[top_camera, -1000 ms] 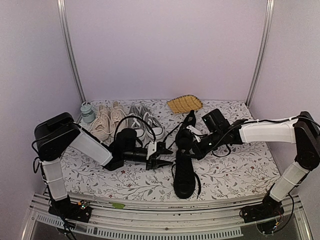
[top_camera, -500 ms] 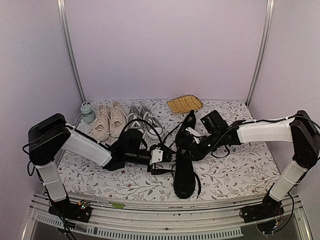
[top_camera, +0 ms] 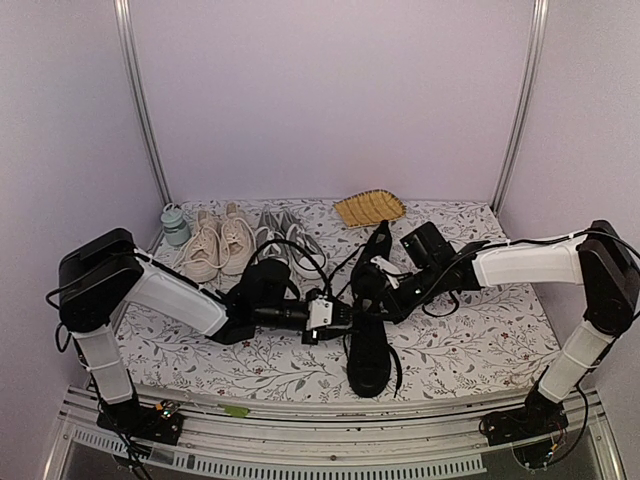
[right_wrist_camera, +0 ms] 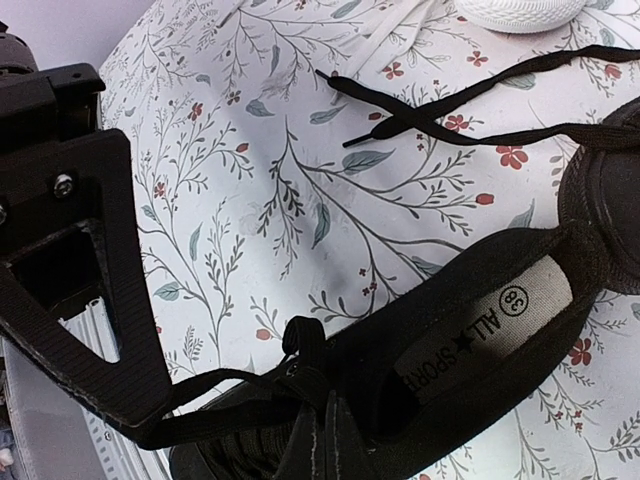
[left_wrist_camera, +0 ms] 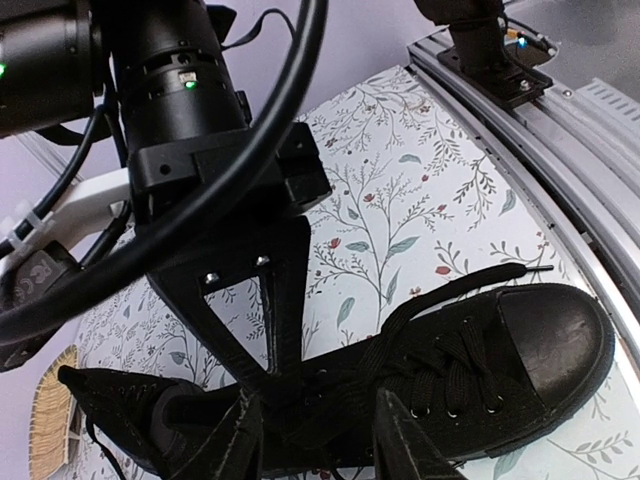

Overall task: Tie the shoes
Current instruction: Pass from the right arm to the left

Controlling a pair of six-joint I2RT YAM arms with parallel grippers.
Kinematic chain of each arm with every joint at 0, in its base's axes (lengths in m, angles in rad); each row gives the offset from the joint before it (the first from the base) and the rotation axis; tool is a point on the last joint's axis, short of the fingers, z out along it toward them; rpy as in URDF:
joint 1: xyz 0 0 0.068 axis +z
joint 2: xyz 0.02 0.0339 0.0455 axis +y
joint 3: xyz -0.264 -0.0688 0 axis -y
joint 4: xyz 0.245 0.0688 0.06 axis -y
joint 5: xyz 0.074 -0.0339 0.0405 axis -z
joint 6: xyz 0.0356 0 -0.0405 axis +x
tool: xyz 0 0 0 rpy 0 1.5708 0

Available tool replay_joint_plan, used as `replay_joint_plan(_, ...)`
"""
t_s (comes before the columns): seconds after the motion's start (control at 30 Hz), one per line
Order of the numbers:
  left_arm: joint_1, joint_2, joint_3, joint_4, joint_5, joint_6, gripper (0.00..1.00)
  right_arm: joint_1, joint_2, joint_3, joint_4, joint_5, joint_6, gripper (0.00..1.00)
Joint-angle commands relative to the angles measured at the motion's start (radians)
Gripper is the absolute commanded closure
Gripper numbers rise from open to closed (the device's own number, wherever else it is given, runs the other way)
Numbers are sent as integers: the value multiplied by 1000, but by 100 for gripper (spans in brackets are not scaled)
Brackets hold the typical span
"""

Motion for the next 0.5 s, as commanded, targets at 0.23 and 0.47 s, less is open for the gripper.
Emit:
replay_joint_plan(0.23, -11, 47, 54, -19, 32, 13, 55, -4, -38, 5, -10, -3, -4, 99)
replay_joint_plan(0.47, -24, 70, 82, -9, 35, 3, 61, -4, -37, 2, -16, -1, -2, 99)
